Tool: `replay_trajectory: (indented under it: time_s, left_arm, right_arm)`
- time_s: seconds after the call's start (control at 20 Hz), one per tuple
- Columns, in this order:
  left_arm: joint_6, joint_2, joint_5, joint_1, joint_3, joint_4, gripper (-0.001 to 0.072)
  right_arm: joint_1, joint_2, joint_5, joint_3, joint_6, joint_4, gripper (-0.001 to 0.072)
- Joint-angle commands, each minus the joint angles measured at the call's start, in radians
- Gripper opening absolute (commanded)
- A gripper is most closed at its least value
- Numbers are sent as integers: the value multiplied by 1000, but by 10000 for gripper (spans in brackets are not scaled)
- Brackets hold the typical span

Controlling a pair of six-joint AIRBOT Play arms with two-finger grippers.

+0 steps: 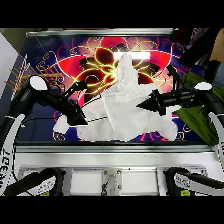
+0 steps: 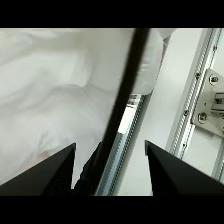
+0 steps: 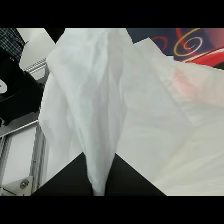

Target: Fold the clothes and pants, and hang the long-sleeved shirts on hangers.

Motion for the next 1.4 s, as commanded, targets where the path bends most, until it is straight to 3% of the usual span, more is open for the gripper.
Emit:
replay_trajectory:
  time_s: [0.0, 0.65, 0.95, 1.35]
  left_arm:
    - [-27, 5, 5, 2, 0, 4, 452]
    - [-27, 5, 29, -17, 0, 5, 450]
    - [-86, 5, 20, 48, 0, -7, 452]
    - [-87, 8, -20, 66, 1, -4, 452]
  right_arm:
    - [-1, 1, -3, 0, 2, -7, 3]
    - [-1, 2, -22, 1, 0, 232, 3]
    - [-1, 2, -40, 0, 2, 175, 2]
    - [-1, 2, -66, 0, 25, 115, 2]
